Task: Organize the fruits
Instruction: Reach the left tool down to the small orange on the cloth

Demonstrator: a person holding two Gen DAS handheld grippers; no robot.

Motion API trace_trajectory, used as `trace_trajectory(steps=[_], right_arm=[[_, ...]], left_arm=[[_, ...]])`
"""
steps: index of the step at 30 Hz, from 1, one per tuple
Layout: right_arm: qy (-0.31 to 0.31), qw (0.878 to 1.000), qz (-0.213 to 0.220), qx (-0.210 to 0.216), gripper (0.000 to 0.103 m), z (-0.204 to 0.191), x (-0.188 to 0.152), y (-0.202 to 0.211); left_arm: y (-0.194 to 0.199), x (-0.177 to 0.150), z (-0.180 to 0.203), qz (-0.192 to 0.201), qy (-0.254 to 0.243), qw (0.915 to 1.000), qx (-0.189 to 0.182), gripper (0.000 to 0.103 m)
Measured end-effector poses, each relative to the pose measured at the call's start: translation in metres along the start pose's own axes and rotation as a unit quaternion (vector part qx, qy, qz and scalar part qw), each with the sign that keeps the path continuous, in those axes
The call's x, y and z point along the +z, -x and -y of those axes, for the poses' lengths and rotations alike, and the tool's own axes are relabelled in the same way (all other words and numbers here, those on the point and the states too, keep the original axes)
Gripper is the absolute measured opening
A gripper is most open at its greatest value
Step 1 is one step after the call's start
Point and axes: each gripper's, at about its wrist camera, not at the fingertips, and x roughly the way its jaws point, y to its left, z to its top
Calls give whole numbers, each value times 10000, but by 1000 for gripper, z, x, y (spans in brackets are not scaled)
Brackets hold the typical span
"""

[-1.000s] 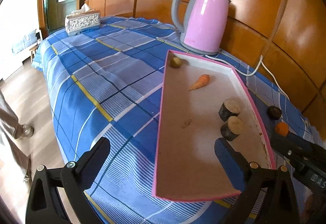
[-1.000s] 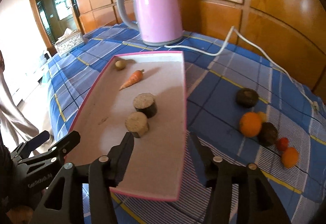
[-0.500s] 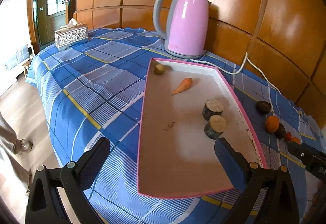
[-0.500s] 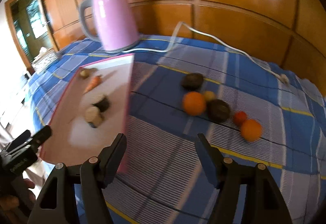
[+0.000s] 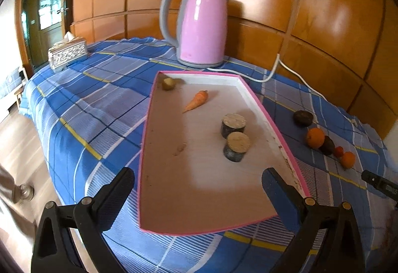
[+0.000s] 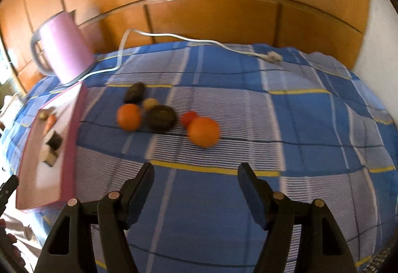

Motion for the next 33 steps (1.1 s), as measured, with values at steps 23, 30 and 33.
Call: trace_trajectory(steps=[23,30,33], right_arm=[[-691,9871,226,-1426,70,86,-28,-13],[-1011,9798,237,-1710,70,113,-34,-19],[-1065,9793,240,-1707,70,118,-37,-21]], left_arm=[[-3,23,94,-356,-1318,9821,-1301,103],[-30,35,125,-790,-1501,9749,-1443,103],[-43,42,136,-996,-1469,9709,-1610,99]])
